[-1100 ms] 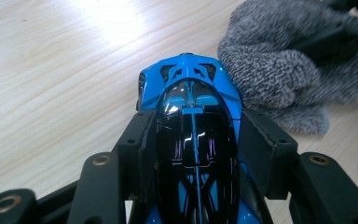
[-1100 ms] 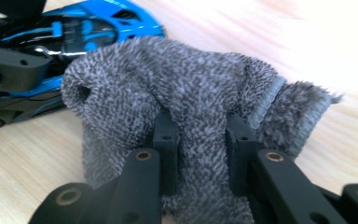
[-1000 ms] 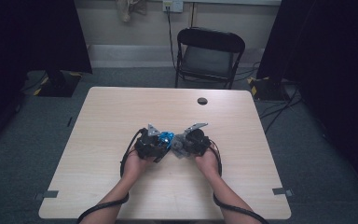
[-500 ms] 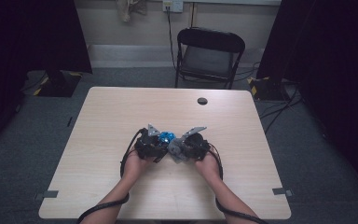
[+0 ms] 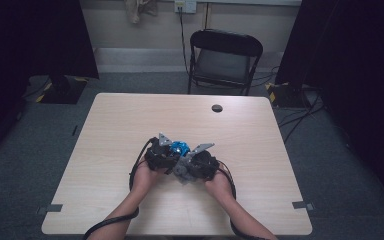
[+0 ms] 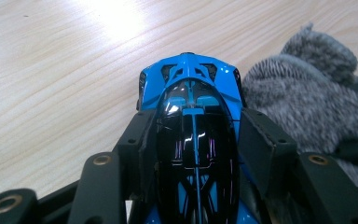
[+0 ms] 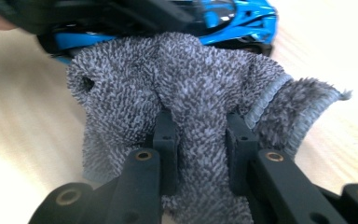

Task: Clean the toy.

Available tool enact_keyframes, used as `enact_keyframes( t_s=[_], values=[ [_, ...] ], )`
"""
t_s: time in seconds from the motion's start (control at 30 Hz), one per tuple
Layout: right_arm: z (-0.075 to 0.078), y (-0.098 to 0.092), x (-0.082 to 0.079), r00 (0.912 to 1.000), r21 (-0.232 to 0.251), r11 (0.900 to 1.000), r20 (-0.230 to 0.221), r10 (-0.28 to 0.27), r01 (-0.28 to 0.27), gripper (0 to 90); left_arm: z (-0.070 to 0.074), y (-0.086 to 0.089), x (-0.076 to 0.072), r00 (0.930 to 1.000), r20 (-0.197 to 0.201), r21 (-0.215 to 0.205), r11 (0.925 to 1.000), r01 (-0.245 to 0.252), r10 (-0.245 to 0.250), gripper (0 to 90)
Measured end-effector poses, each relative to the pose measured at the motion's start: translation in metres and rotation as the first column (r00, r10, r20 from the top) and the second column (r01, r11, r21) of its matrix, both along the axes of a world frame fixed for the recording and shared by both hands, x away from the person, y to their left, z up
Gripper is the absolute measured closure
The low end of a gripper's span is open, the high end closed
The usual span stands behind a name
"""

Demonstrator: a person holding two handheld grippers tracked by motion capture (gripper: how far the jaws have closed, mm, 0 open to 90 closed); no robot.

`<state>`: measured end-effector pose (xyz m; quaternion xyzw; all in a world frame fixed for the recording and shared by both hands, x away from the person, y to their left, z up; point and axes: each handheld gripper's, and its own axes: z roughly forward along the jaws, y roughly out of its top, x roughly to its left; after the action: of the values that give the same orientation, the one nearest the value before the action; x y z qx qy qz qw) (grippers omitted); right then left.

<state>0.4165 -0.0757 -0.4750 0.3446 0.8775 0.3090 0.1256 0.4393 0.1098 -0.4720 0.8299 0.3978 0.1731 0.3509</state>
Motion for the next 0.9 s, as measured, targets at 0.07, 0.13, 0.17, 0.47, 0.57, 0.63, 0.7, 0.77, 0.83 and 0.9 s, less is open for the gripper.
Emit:
enact_keyframes(
  t_s=[0.07,0.13,0.17,0.47,0.57,0.63,0.7,0.77,0.83,0.9],
  values=[
    [0.0,0.002,-0.003,0.9999,0.002,1.0,-0.001,0.013,-0.013,71.4,0.0,0.0,0.0,1.0,0.0,0.002,1.0,0.0,0.0,47.7],
    [0.0,0.005,-0.006,0.9997,0.002,1.0,-0.001,0.024,-0.024,71.4,0.0,-0.001,-0.001,1.0,0.005,-0.005,1.0,-0.007,0.007,47.7],
    [0.0,0.006,-0.007,0.9996,0.001,1.0,0.001,0.029,-0.029,71.4,-0.001,-0.001,-0.001,0.9999,0.006,-0.006,0.9999,-0.008,0.008,47.7],
    [0.0,0.009,-0.014,0.9984,0.032,0.998,-0.019,0.053,-0.052,71.4,-0.001,-0.002,-0.002,0.9997,0.006,-0.016,0.9996,-0.022,0.022,47.7],
    [0.0,0.01,-0.016,0.9976,0.035,0.997,-0.022,0.065,-0.064,71.3,-0.002,-0.001,-0.002,0.9997,0.009,-0.028,0.9993,-0.024,0.024,47.7],
    [0.001,0.01,-0.018,0.9969,0.039,0.997,-0.024,0.074,-0.073,71.3,-0.001,-0.001,-0.003,0.9998,0.006,-0.022,0.9995,-0.021,0.021,47.7],
    [0.001,0.01,-0.02,0.9965,0.043,0.996,-0.025,0.08,-0.079,71.4,-0.002,0.0,-0.002,0.9998,0.011,-0.022,0.9996,-0.018,0.018,47.7],
    [0.002,0.01,-0.022,0.9959,0.051,0.995,-0.03,0.085,-0.084,71.3,-0.001,0.0,-0.002,0.9998,0.012,-0.02,0.9997,-0.016,0.016,47.7],
    [0.002,0.009,-0.023,0.9952,0.054,0.994,-0.034,0.092,-0.09,71.4,-0.001,0.0,-0.002,0.9998,0.011,-0.023,0.9996,-0.016,0.017,47.7],
    [0.002,0.007,-0.025,0.9953,0.055,0.995,-0.037,0.09,-0.087,71.4,-0.002,0.0,-0.002,0.9998,0.011,-0.024,0.9996,-0.017,0.017,47.7]
  ],
)
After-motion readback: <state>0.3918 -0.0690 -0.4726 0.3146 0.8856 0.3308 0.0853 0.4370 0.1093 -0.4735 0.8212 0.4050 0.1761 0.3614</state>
